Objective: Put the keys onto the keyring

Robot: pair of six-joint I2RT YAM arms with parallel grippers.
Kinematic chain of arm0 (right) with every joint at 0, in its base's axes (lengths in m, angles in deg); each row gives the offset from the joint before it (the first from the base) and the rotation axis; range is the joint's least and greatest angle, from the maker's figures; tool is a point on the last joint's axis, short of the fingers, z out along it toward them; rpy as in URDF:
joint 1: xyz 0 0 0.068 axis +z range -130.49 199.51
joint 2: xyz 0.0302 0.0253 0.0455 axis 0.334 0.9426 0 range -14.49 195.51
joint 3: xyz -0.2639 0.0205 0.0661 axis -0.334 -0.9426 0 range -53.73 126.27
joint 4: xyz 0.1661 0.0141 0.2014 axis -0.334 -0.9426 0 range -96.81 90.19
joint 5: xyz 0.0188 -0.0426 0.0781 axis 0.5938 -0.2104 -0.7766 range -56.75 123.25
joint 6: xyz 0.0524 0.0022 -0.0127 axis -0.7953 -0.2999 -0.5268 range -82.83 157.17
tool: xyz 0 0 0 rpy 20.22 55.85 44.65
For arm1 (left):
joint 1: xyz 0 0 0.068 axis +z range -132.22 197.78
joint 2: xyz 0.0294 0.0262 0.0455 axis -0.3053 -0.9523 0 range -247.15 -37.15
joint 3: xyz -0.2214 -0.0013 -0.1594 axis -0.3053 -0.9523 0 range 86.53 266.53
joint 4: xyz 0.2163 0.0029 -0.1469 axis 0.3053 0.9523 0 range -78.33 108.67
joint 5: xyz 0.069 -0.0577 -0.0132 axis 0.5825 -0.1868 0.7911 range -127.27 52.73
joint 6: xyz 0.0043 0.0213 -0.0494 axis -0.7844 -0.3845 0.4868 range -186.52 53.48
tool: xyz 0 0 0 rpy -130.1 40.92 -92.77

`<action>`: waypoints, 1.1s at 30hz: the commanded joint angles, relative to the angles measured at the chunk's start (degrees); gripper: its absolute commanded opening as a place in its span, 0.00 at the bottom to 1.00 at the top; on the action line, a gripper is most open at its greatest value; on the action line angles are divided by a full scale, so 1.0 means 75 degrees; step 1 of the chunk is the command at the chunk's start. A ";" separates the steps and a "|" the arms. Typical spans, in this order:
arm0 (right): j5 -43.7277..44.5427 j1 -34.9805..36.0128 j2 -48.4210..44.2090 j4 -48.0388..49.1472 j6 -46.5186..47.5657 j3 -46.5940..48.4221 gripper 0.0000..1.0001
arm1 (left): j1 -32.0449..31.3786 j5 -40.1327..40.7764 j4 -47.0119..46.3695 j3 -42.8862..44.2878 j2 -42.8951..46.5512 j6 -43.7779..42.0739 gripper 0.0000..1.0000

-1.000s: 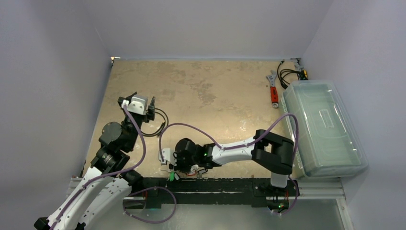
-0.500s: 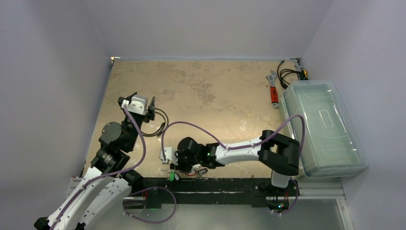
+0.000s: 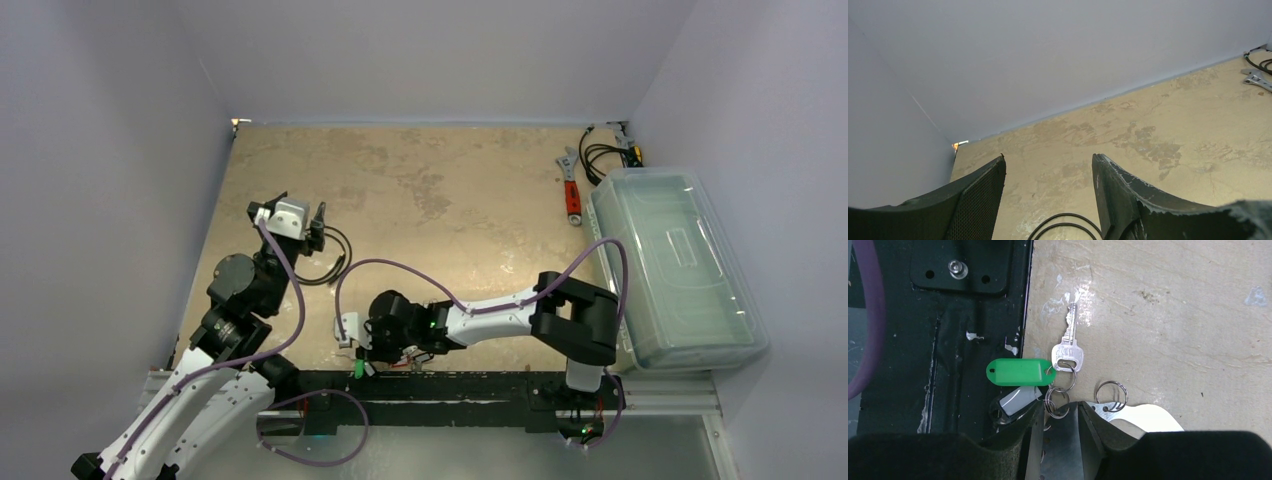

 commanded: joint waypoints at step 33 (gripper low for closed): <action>-0.1435 -0.0964 -0.0487 -0.0461 -0.0390 0.0326 0.00 | 0.0116 -0.0101 -0.0155 0.0020 -0.0017 0.0144 0.63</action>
